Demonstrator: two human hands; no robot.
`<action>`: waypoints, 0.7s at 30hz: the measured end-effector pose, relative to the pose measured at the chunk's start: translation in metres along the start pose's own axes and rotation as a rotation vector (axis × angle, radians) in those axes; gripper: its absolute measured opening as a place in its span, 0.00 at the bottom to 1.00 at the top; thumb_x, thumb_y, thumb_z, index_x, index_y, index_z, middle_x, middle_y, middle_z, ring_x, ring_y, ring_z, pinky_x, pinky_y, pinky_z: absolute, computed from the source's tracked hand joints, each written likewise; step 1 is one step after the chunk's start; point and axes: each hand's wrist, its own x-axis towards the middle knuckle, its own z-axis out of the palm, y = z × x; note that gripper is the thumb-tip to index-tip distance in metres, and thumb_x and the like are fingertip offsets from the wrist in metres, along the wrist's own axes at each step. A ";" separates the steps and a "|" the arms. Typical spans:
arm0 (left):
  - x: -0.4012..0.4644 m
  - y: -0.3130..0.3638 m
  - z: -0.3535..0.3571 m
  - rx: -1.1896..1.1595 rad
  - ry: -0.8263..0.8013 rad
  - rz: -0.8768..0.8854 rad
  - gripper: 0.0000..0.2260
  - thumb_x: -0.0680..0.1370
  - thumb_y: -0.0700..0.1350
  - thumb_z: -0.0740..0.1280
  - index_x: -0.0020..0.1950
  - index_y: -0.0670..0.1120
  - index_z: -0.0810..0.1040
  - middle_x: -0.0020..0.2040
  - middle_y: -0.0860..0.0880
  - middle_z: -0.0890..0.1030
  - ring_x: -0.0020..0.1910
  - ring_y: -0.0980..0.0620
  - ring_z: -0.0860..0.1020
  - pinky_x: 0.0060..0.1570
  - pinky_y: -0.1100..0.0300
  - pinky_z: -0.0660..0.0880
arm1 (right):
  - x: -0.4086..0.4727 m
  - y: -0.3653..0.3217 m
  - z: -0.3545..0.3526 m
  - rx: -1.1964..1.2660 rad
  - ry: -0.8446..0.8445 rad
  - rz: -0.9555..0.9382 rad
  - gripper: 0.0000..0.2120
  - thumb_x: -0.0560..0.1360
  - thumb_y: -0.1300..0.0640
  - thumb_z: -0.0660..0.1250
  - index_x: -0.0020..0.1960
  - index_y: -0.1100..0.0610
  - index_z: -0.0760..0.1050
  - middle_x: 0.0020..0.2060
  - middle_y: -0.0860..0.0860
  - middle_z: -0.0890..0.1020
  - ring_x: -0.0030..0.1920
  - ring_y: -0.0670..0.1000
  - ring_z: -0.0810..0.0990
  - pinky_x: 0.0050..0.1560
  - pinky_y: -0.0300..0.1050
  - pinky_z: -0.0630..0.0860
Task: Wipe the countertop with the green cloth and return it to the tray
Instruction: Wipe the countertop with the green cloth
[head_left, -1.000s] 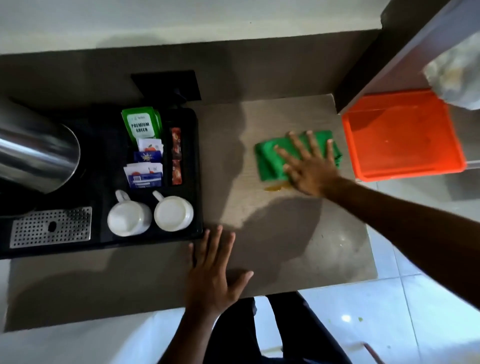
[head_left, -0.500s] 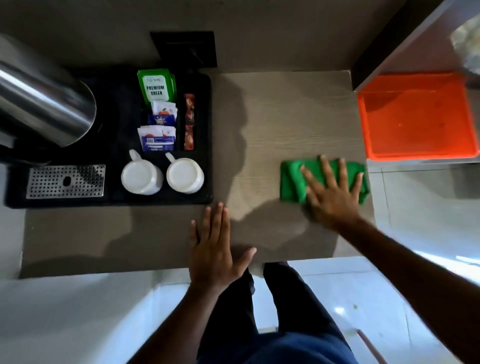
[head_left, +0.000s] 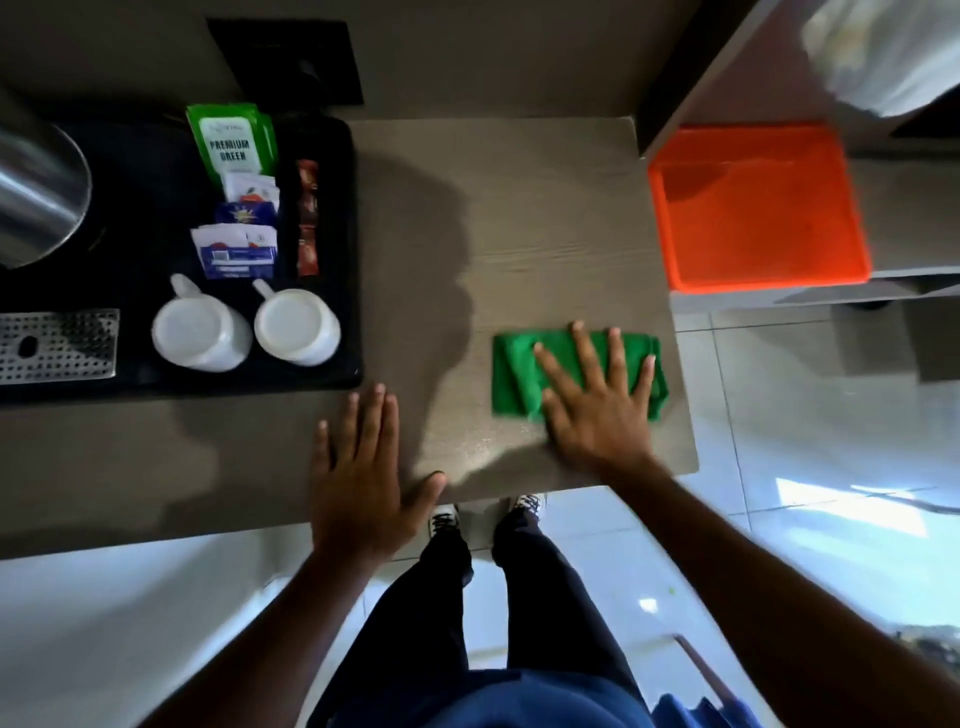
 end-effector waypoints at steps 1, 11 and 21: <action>0.001 0.000 0.000 -0.011 -0.010 -0.004 0.46 0.76 0.72 0.54 0.84 0.44 0.53 0.86 0.45 0.54 0.85 0.42 0.53 0.80 0.34 0.54 | 0.026 0.007 -0.009 0.008 0.013 0.047 0.28 0.80 0.37 0.46 0.80 0.33 0.50 0.85 0.49 0.50 0.83 0.65 0.47 0.76 0.80 0.45; -0.001 0.000 -0.013 -0.019 -0.043 0.023 0.52 0.71 0.76 0.60 0.83 0.41 0.59 0.85 0.43 0.59 0.84 0.41 0.58 0.79 0.36 0.57 | -0.030 -0.081 0.025 -0.003 0.097 -0.107 0.27 0.81 0.37 0.52 0.80 0.35 0.56 0.84 0.52 0.57 0.83 0.67 0.53 0.75 0.79 0.48; -0.004 -0.003 -0.010 0.021 -0.061 0.038 0.53 0.71 0.77 0.58 0.84 0.42 0.55 0.86 0.43 0.54 0.85 0.42 0.53 0.80 0.37 0.53 | 0.004 0.011 0.003 0.127 0.049 0.242 0.28 0.81 0.37 0.44 0.81 0.35 0.47 0.85 0.51 0.50 0.83 0.67 0.44 0.76 0.79 0.44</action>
